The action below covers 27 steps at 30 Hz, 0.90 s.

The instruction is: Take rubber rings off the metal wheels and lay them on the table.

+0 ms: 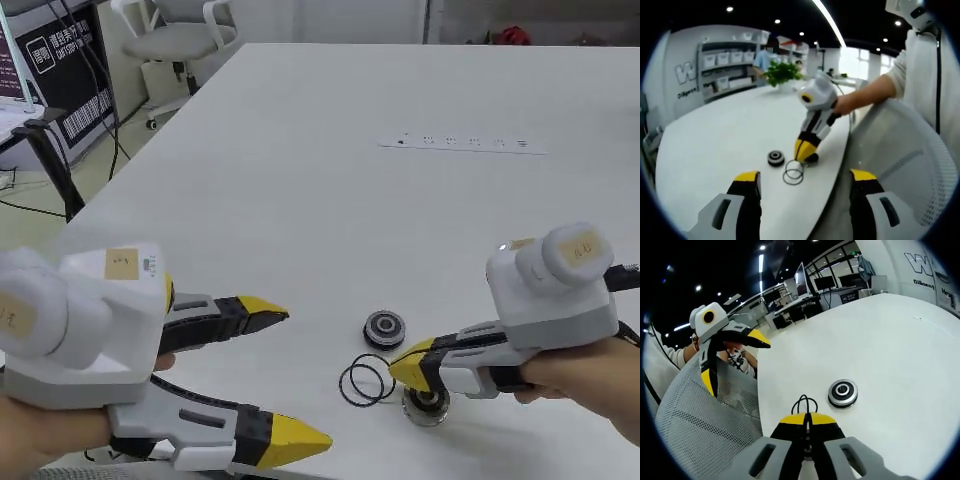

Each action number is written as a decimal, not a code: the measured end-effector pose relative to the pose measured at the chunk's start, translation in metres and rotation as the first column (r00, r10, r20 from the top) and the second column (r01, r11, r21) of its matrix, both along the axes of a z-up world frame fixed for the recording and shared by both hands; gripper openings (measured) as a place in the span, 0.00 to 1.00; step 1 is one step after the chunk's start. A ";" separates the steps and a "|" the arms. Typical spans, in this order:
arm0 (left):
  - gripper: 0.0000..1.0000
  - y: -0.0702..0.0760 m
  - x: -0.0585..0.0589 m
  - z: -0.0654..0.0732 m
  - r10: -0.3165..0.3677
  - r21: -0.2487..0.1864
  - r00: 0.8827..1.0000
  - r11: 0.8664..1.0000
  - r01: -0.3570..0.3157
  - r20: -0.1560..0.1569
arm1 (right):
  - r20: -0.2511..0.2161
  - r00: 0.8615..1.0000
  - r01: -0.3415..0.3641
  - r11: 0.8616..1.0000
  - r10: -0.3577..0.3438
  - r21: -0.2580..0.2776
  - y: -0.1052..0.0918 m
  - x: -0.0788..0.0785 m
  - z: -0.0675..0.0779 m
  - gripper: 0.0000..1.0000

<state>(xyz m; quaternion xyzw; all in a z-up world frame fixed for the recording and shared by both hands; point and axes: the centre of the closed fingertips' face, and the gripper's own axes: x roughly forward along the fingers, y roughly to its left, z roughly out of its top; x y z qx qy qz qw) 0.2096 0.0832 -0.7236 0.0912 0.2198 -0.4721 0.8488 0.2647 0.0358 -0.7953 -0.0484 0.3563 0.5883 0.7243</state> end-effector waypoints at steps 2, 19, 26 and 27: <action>0.73 0.000 0.000 -0.001 -0.001 0.005 1.000 1.000 0.001 0.001 | -0.001 1.000 0.011 1.000 -0.011 -0.009 -0.002 0.003 -0.004 0.00; 0.70 0.001 0.001 -0.003 0.006 0.007 1.000 1.000 -0.005 -0.008 | 0.018 1.000 0.013 0.999 -0.013 -0.038 -0.002 0.006 -0.011 0.02; 0.69 0.002 0.001 -0.004 0.010 0.010 1.000 1.000 -0.010 -0.009 | 0.016 1.000 0.027 0.999 -0.027 -0.040 -0.006 0.010 -0.010 0.03; 0.69 0.002 0.001 -0.004 0.010 0.009 1.000 1.000 -0.010 -0.009 | 0.017 0.999 0.030 0.999 -0.029 -0.039 -0.007 0.011 -0.010 0.03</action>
